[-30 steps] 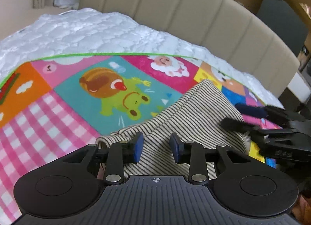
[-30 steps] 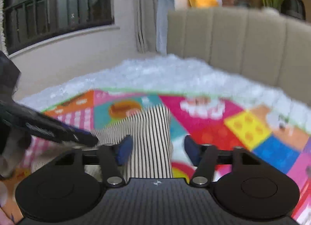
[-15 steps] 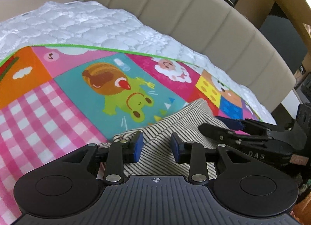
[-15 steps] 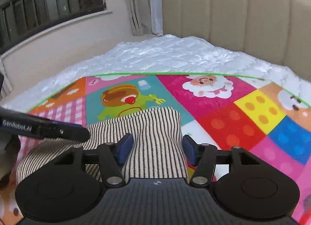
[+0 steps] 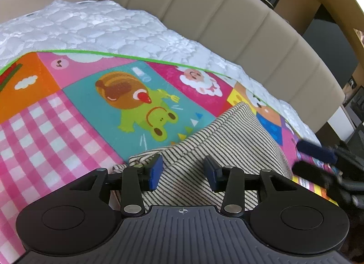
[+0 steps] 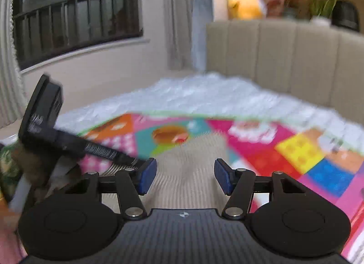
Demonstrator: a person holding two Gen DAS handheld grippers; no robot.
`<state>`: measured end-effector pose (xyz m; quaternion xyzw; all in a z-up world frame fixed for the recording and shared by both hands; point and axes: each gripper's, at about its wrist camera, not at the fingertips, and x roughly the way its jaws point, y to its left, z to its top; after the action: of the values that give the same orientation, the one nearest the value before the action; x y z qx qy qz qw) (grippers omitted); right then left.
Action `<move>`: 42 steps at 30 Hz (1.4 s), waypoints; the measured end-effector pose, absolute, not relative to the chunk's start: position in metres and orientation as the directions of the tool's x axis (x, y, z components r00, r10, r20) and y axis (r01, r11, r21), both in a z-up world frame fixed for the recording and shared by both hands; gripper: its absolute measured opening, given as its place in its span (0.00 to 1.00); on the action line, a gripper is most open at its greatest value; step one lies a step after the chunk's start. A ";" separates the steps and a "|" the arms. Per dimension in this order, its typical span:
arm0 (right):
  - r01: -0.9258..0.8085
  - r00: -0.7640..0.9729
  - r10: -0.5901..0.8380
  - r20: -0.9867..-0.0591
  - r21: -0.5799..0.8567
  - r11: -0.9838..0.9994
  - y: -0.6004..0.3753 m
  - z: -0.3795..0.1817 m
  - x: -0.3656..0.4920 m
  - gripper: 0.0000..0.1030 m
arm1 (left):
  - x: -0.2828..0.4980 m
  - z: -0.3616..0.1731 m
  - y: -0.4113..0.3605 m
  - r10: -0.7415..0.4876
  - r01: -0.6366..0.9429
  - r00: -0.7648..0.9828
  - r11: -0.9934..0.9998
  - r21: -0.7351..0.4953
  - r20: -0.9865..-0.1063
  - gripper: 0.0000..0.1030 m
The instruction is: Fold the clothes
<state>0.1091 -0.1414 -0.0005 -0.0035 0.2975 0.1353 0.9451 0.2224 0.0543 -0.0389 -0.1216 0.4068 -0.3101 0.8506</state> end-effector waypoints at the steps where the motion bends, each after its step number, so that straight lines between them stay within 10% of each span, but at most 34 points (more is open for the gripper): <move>1: -0.266 0.752 0.250 -0.610 0.067 0.962 -0.138 -0.011 0.114 0.58 | 0.222 -0.039 0.054 -0.626 0.429 0.477 0.778 -0.459 -0.617 0.44; 16: -0.292 0.714 0.259 -0.651 0.059 0.955 -0.127 -0.027 0.114 1.00 | 0.219 -0.039 0.054 -0.627 0.435 0.475 0.777 -0.454 -0.618 0.45; 29: -0.206 0.815 0.173 -0.553 0.003 0.979 -0.127 -0.016 0.104 1.00 | 0.220 -0.040 0.055 -0.627 0.428 0.476 0.778 -0.460 -0.617 0.47; 42: -0.144 0.747 0.112 -0.655 0.004 0.990 -0.132 -0.034 0.124 1.00 | 0.220 -0.040 0.055 -0.627 0.431 0.474 0.778 -0.458 -0.618 0.49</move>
<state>0.1243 -0.1319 -0.0343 -0.0235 0.3488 0.0685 0.9344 0.2201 0.0546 -0.0404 -0.1201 0.4076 -0.3111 0.8501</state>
